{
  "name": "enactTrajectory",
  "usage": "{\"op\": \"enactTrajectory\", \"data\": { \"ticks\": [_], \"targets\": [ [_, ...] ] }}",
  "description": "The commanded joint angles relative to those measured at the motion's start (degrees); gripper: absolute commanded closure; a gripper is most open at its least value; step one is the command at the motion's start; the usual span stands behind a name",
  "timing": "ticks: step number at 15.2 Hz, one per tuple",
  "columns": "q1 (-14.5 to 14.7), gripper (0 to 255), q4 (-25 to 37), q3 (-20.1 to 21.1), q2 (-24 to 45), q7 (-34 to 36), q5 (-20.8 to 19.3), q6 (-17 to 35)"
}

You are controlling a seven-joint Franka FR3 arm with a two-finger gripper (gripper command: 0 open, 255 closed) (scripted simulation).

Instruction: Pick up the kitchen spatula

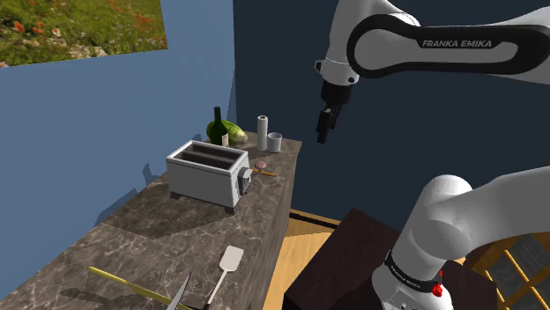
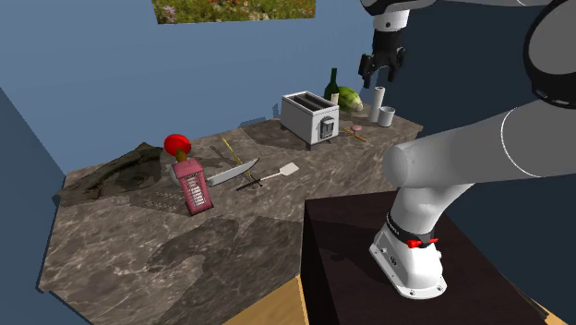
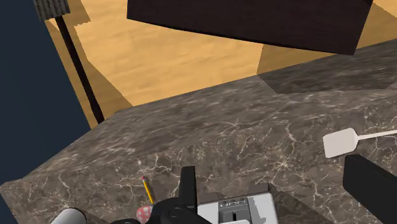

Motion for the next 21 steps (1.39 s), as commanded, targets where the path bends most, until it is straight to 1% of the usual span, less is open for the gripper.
{"op": "enactTrajectory", "data": {
  "ticks": [1,6,11,16,21],
  "targets": [
    [0.0,0,0.0,0.0,0.0,0.0,0.0,0.0],
    [-0.4,0,-7.4,6.0,-2.1,12.9,4.9,4.0],
    [-0.1,0,-12.6,12.9,-1.3,25.9,10.8,9.2],
    [-0.1,0,-15.3,20.5,3.2,39.1,16.8,15.9],
    [-1.4,0,-15.1,28.9,11.3,52.3,21.4,24.1]
  ]
}}
